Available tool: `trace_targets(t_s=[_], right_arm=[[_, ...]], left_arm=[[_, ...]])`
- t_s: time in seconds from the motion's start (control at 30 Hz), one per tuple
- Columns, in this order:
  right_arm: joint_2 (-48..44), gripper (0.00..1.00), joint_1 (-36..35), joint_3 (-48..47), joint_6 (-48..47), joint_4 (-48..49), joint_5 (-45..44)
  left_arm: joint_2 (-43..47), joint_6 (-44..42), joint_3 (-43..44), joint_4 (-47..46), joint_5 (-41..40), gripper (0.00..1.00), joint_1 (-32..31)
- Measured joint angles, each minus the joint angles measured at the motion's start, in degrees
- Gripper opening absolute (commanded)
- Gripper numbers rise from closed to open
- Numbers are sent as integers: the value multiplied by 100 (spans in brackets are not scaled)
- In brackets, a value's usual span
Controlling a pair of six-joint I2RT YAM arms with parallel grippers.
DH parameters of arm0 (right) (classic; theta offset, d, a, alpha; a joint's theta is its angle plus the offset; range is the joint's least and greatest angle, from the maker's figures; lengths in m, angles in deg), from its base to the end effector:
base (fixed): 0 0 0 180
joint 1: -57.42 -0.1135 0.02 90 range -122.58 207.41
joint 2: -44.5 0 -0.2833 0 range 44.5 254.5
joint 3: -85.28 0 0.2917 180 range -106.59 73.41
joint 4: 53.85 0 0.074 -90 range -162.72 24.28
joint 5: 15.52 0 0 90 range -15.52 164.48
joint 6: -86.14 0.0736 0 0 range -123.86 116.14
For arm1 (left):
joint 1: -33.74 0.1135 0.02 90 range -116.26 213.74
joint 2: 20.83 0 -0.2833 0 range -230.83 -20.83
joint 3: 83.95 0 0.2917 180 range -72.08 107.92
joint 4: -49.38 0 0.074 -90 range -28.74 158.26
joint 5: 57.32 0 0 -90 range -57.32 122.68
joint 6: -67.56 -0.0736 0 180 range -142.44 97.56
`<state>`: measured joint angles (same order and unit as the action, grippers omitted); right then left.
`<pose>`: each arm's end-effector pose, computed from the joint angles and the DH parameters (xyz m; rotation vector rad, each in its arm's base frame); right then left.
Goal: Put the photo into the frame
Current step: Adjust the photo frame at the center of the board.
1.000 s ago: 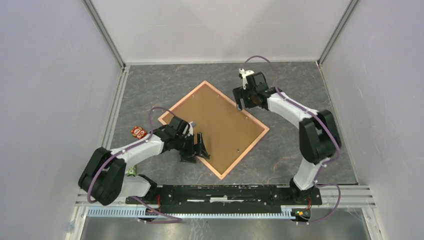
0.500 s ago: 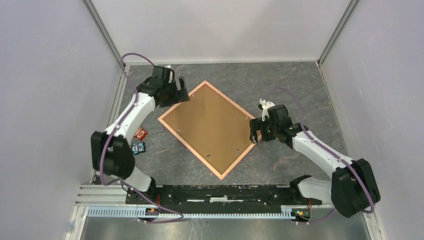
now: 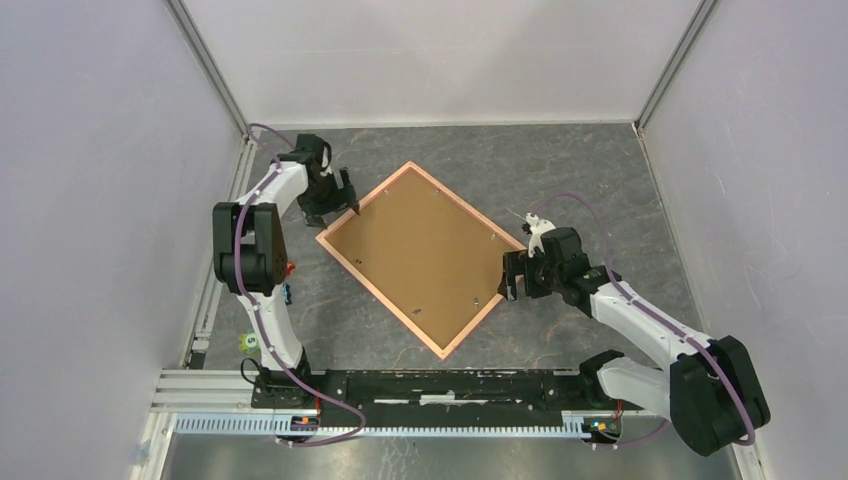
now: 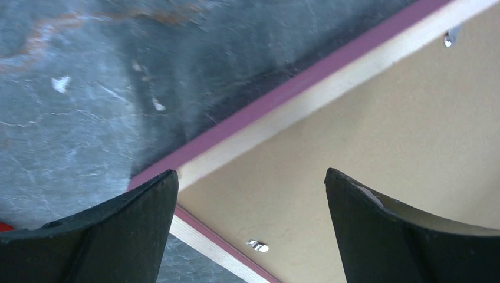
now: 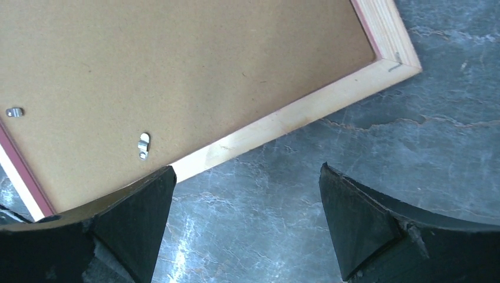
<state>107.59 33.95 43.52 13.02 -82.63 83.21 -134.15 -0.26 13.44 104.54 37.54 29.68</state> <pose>0.2318 0.1128 0.1474 -0.2124 2.4867 0.4910 0.4588 -0.0388 0.1542 -0.4260 2.7987 -0.2240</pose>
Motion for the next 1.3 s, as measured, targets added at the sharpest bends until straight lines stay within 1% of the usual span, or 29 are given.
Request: trace_targets(t_s=[0.1, 0.17, 0.37, 0.6, 0.73, 0.87, 0.97, 1.07, 1.17, 1.2, 1.3], right_arm=[[96, 97, 0, 68, 74, 210, 164], [238, 97, 0, 125, 122, 354, 273], [424, 97, 0, 308, 293, 651, 501], [621, 96, 0, 313, 459, 1025, 634], [804, 96, 0, 225, 527, 1176, 658], [1016, 96, 28, 15, 531, 1093, 518], [1189, 96, 48, -203, 442, 887, 315], [1438, 96, 59, -498, 284, 625, 103], [1663, 94, 85, -748, 142, 450, -83], [1731, 94, 90, -826, 81, 396, -149], [1827, 93, 109, -938, -125, 273, -323]], left_arm=[[0, -33, -50, -120, 251, 100, 232], [0, -37, -87, -140, 304, 100, 280], [81, -52, -234, -323, 275, 100, 251], [87, -50, -319, -415, 275, 100, 247], [212, -50, -568, -651, 264, 99, 254], [597, -44, -1102, -855, 236, 96, 256], [1021, -39, -1646, -879, 229, 89, 258], [1471, -39, -2190, -857, 229, 78, 258], [1882, -35, -2643, -693, 243, 62, 258], [1971, -37, -2741, -614, 245, 58, 258], [2074, -39, -2861, -415, 262, 55, 229]])
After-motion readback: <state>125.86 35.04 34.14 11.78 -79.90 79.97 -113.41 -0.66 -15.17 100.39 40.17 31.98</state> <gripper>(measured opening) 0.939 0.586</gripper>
